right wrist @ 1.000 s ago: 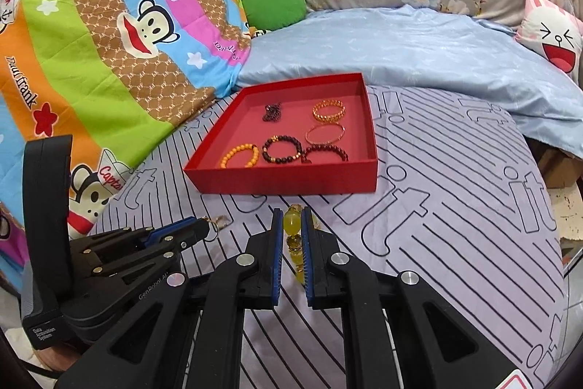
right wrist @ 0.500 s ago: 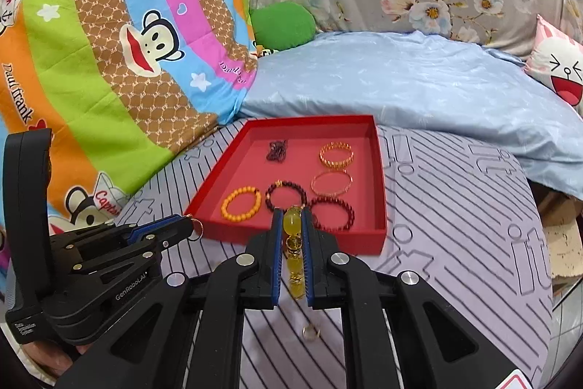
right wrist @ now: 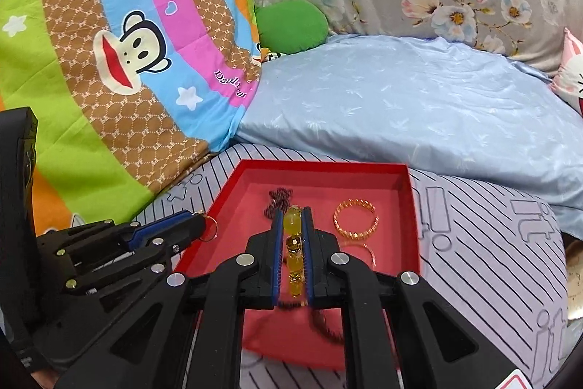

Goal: Organize jewelry
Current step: 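Release the gold ring into the tray with the left tool while the right tool releases the glass-bead bracelet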

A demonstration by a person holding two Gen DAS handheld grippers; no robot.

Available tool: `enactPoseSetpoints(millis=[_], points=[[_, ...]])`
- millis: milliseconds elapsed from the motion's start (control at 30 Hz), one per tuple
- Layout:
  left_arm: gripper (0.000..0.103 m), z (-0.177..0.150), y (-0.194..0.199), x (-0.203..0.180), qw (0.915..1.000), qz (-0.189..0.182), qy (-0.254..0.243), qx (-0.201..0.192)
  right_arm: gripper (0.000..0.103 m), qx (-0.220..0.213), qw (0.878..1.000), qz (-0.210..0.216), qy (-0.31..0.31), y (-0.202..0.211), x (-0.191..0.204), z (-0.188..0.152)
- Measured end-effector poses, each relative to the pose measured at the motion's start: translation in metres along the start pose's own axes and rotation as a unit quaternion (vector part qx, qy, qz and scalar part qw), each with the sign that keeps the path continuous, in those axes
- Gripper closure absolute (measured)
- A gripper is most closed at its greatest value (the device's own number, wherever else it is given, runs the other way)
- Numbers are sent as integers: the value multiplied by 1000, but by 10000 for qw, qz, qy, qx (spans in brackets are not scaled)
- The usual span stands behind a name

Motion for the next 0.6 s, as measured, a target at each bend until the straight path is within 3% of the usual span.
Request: enactPoseSetpoints(millis=[333,600], points=[[95,16,-64,1,9995,150,-51,278,94,475,9981,176,-339,-70,-28,6],[95,12,-88,0,9989,187,-32,435,94,723,9965,115,-408,-92,-37,-2]])
Point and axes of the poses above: each gripper's, at about its wrist camera, not at the fingertips, and y roughly against the way its jaws point, x to its left, z to its top, the point moved 5 cm from there along -y, roughly the way its jaws point, and after that the axes turned 6 degrees about z, right-handed, at the moved point
